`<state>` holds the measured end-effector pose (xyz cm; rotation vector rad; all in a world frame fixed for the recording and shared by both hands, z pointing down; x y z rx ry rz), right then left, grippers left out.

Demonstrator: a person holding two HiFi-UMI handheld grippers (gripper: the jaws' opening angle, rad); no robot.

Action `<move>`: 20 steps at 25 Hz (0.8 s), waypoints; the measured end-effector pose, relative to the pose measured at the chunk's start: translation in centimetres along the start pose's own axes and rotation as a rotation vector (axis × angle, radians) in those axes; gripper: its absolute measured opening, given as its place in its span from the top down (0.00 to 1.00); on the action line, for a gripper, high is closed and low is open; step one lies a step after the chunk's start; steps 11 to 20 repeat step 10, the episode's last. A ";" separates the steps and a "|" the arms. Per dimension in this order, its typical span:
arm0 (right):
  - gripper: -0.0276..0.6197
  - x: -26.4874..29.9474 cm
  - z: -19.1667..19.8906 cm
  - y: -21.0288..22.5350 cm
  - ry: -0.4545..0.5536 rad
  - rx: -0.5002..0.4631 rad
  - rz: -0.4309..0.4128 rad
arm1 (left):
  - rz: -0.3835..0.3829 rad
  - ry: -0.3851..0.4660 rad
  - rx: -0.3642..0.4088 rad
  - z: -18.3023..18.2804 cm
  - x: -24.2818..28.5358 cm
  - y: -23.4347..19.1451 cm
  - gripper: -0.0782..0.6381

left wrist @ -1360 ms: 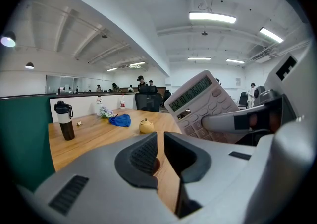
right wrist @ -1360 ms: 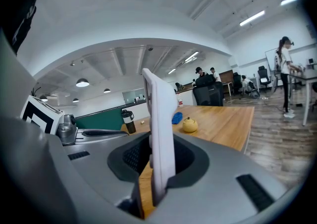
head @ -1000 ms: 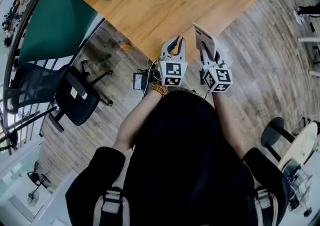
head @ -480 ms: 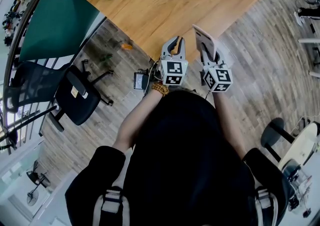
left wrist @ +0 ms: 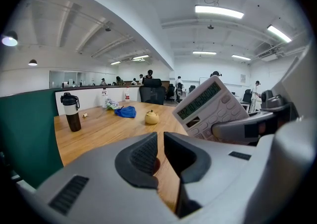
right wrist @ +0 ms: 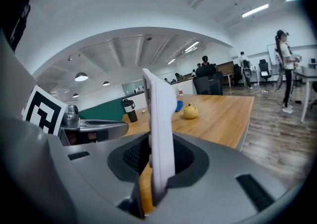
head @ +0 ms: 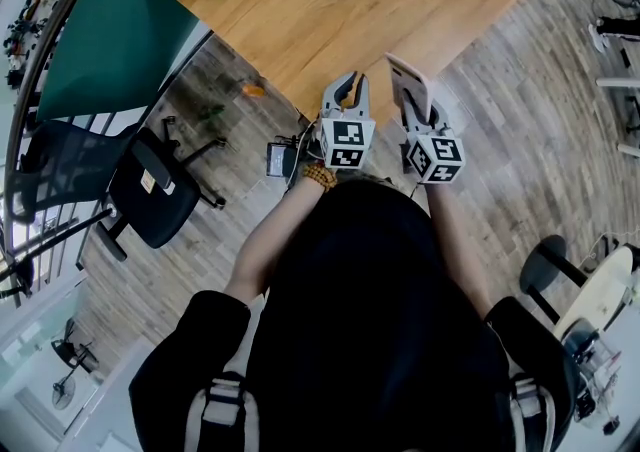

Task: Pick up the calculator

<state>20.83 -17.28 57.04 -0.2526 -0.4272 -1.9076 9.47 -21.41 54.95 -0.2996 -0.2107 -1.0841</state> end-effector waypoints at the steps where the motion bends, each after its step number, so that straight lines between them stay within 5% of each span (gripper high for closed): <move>1: 0.83 0.0 0.2 0.1 -0.007 0.005 -0.001 | -0.001 -0.002 -0.001 0.0 0.0 0.0 0.81; 20: 0.83 1.3 2.9 0.1 -0.099 0.057 -0.024 | -0.015 -0.025 -0.013 0.8 0.3 -1.4 0.81</move>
Point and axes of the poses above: the fingertips, and each gripper's own axes: x forward along the fingers, y to its right, z out of its underside, the point moved 1 cm from there along -x, backward along the fingers, and after that the axes turned 5 degrees about -x, right-handed, at the moved point
